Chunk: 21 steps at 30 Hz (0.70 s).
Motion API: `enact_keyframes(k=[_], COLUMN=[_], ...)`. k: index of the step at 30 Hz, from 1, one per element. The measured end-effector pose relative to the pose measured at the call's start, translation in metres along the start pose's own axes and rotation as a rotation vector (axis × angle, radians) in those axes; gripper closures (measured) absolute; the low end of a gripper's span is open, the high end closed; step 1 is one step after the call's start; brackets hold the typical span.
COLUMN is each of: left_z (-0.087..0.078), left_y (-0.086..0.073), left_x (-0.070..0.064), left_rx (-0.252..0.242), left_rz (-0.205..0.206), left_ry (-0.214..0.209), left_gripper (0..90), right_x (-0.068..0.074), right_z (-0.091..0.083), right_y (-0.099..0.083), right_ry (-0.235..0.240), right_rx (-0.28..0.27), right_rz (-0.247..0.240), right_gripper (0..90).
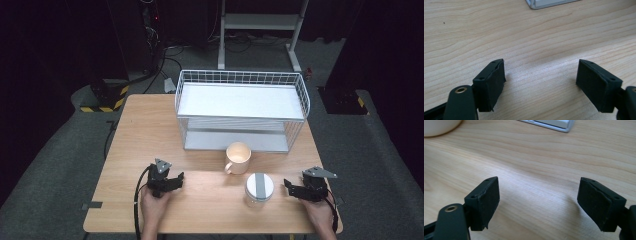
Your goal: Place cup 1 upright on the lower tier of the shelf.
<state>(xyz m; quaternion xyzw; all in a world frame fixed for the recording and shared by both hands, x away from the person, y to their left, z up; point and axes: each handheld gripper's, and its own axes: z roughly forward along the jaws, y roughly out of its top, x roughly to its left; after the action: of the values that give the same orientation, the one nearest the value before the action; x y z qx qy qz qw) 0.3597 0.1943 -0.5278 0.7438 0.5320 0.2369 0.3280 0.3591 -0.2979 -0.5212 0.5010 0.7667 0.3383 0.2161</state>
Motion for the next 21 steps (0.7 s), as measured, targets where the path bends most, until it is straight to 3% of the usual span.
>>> enact_keyframes(k=[11,21], left_z=[0.000,0.000], left_y=[0.000,0.000], left_x=[0.000,0.000], left_rx=[-0.002,-0.002], left_rz=[-0.001,-0.001], left_ry=[0.005,0.005], left_gripper=[23.3,23.3], right_x=[0.015,0.022], right_z=[-0.017,-0.028], right_y=[-0.009,-0.013], right_ry=[0.058,0.074], right_rx=[-0.045,-0.079], right_rz=[-0.038,-0.050], right_gripper=[17.7,17.7])
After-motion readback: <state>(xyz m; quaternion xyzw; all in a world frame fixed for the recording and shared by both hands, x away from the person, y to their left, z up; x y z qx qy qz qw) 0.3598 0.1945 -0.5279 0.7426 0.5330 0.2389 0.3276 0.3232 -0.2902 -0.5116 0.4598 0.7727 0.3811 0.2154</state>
